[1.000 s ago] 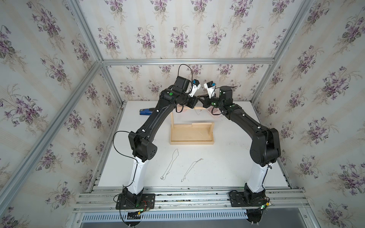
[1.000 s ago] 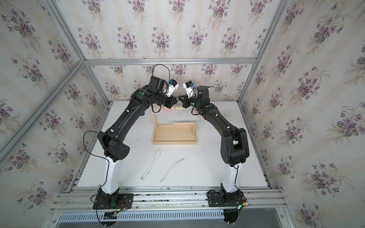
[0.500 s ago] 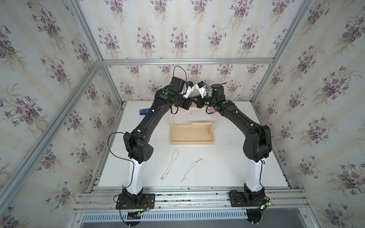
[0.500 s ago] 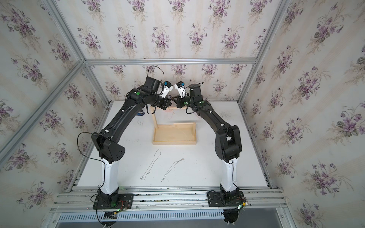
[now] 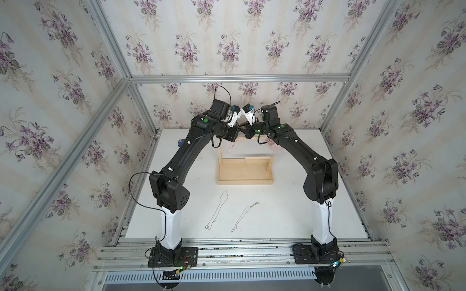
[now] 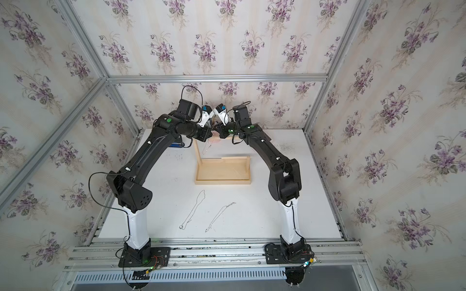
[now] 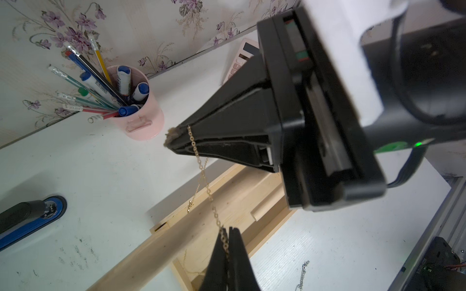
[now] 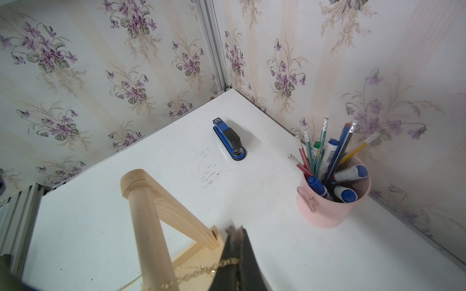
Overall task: Hang the necklace on the jewelry display stand
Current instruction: Hang the necklace on the stand.
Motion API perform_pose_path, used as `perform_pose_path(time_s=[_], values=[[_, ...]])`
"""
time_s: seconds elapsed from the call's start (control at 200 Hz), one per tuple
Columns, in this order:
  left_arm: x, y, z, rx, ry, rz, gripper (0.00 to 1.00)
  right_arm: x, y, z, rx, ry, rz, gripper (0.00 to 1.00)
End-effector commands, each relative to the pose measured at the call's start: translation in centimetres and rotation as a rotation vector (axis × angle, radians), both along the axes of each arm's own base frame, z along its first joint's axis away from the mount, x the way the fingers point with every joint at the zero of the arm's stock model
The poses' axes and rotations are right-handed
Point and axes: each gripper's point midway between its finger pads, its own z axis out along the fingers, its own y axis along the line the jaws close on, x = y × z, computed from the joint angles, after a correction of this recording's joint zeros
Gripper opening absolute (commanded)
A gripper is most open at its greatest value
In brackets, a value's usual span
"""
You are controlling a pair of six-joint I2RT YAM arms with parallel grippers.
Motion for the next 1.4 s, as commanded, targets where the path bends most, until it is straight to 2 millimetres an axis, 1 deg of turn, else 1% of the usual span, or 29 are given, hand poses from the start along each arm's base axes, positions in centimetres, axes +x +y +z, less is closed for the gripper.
perform_pose_path(time_s=[0.0, 0.375, 0.505, 0.739, 1.029, 1.189, 1.334, 1.339, 1.349, 1.394], values=[[0.1, 0.5, 0.4, -0.006, -0.011, 0.018, 0.0, -0.2, 0.4, -0.3, -0.019, 0.0, 0.013, 0.0], [0.3, 1.7, -0.1, 0.005, 0.005, 0.057, 0.0, -0.2, 0.8, 0.3, -0.041, -0.033, 0.01, 0.0], [0.4, 2.2, -0.2, -0.001, 0.011, 0.076, 0.0, -0.4, 1.4, 0.4, -0.048, -0.046, 0.023, 0.0], [0.3, 2.7, 0.0, -0.002, 0.012, 0.078, 0.0, -0.6, 2.4, 1.4, -0.042, -0.064, 0.029, 0.0], [0.1, 2.9, 0.0, 0.004, 0.005, 0.074, 0.0, -0.8, 2.8, 1.2, -0.063, -0.072, 0.023, 0.0], [-0.1, 3.6, -0.1, 0.016, 0.009, 0.083, 0.0, -1.2, 3.3, 1.4, -0.061, -0.077, 0.033, 0.02], [-0.3, 4.0, -0.1, 0.014, 0.009, 0.088, 0.0, -1.0, 3.1, 1.4, -0.075, -0.091, 0.025, 0.04], [-0.3, 4.0, -0.1, 0.014, 0.01, 0.088, 0.0, -1.7, 4.1, 1.4, -0.074, -0.092, 0.044, 0.04], [-0.3, 4.0, -0.1, 0.014, 0.011, 0.089, 0.0, -2.3, 4.8, 1.3, -0.077, -0.091, 0.057, 0.04], [-0.3, 4.1, -0.1, 0.014, 0.011, 0.089, 0.0, -2.4, 5.0, 1.2, -0.081, -0.091, 0.061, 0.04]])
